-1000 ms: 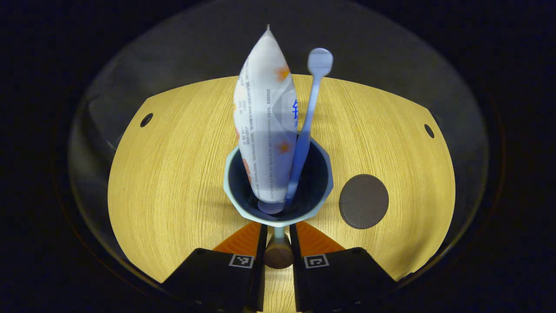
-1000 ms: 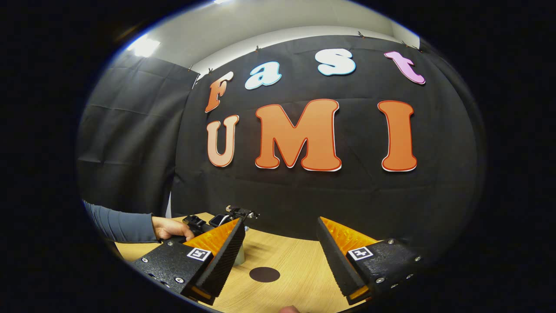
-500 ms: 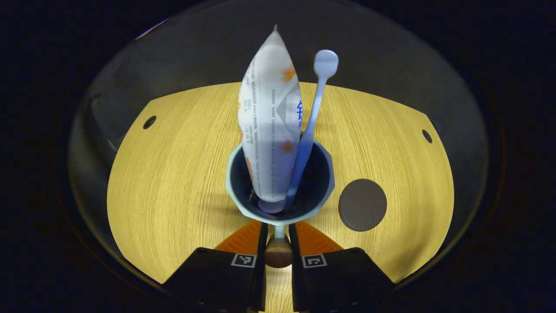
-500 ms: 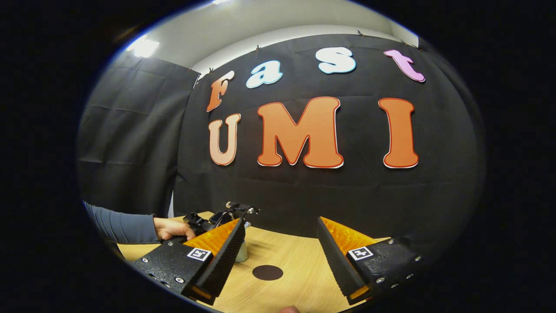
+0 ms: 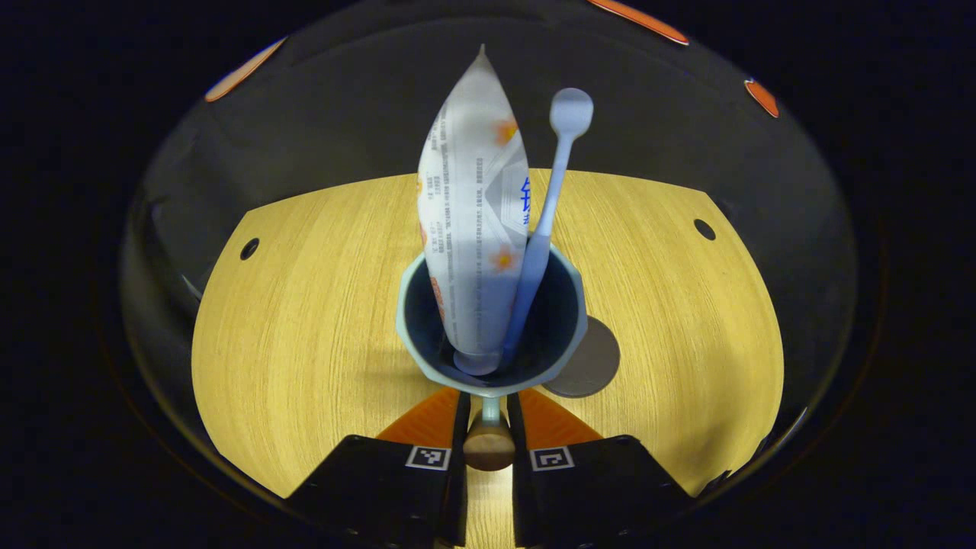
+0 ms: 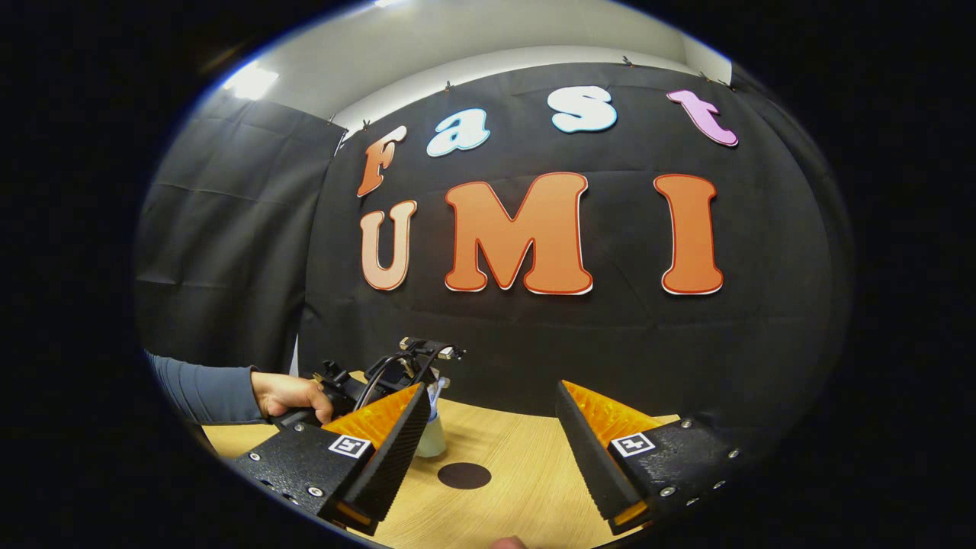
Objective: Put the toothbrush and toothpaste on the desktop into the cup, then pick up the cup and place it on the coaster on the desktop.
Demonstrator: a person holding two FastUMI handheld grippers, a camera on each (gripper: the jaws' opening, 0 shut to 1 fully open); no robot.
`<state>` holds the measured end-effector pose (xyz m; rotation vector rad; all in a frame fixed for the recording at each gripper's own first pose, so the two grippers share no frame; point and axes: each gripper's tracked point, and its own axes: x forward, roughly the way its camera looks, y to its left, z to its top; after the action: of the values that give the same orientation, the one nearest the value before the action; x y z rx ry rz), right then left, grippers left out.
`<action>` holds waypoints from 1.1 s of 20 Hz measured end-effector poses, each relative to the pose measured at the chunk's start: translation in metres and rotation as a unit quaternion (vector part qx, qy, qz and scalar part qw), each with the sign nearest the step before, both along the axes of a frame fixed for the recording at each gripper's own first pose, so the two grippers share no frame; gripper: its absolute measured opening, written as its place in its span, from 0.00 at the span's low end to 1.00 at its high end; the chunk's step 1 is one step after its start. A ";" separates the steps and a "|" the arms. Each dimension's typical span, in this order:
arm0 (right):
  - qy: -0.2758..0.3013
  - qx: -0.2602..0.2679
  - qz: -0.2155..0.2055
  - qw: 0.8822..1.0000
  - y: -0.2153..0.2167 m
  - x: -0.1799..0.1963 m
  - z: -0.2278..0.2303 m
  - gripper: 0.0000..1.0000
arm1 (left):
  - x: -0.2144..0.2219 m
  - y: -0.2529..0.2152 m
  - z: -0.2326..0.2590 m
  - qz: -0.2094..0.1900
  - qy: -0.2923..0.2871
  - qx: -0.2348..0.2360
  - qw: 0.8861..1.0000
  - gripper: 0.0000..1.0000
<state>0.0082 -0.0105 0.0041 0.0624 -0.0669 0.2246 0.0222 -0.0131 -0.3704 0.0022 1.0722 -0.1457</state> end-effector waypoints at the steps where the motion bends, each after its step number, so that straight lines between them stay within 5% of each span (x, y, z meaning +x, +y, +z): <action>1: 0.001 0.002 -0.004 1.000 -0.004 0.000 -0.002 0.99 | 0.001 -0.004 -0.002 -0.008 0.000 0.003 1.000 0.23; 19: 0.052 0.017 -0.035 0.998 -0.023 0.005 -0.048 0.99 | 0.002 -0.018 -0.003 -0.059 0.029 0.000 0.998 0.23; 22: 0.056 0.013 -0.038 0.998 -0.021 0.004 -0.051 0.99 | -0.001 -0.021 -0.004 -0.074 0.025 -0.015 0.997 0.29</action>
<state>0.0120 -0.0318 -0.0469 0.0978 0.0386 0.1447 0.0210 -0.0344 -0.3742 0.0509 1.1200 -0.2977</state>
